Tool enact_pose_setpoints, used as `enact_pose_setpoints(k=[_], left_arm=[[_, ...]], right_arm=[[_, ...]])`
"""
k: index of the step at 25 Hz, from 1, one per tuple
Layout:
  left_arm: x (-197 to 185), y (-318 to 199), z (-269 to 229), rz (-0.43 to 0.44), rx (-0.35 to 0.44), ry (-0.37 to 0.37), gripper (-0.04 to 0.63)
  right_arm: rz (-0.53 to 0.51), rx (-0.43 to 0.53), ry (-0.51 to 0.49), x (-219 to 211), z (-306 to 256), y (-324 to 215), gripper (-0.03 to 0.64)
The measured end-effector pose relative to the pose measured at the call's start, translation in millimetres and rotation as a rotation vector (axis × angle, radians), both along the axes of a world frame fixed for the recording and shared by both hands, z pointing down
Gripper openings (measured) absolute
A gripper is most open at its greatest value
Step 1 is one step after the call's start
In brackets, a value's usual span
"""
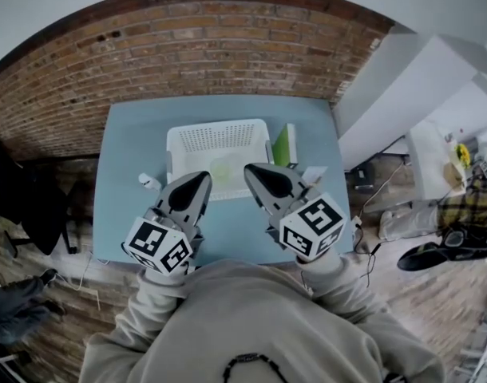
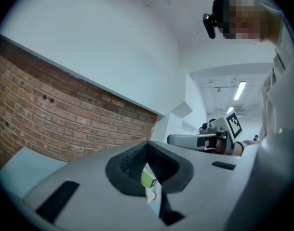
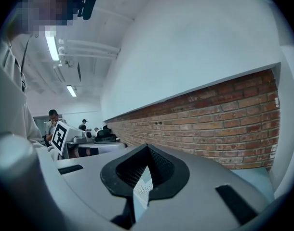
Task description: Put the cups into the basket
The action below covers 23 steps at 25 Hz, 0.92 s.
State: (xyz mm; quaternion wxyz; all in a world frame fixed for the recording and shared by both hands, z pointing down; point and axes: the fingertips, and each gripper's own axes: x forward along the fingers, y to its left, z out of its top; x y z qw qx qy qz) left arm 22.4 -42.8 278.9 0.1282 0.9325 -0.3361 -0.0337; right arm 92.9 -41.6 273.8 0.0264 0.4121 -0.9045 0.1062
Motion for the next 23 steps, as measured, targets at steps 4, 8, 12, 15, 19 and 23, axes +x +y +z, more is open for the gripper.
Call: enact_pose_setpoints(k=[4, 8, 12, 15, 19, 23], left_arm=[[8, -1, -8, 0.025, 0.070, -0.052, -0.002], [7, 4, -5, 0.027, 0.048, -0.053, -0.002], [6, -7, -17, 0.025, 0.078, -0.042, -0.002], [1, -9, -17, 0.020, 0.085, -0.032, -0.002], [0, -11, -15, 0.021, 0.097, -0.026, -0.002], [-4, -16, -15, 0.014, 0.092, -0.029, -0.002]], right_arm=[[-0.001, 0.026, -0.008, -6, -9, 3, 0.011], [-0.001, 0.017, -0.013, -7, -8, 7, 0.011], [0.006, 0.028, -0.012, -7, -15, -4, 0.011], [0.000, 0.034, -0.003, -15, -14, -7, 0.011], [-0.004, 0.033, 0.000, -18, -14, -11, 0.011], [-0.002, 0.036, 0.001, -20, -13, -16, 0.011]])
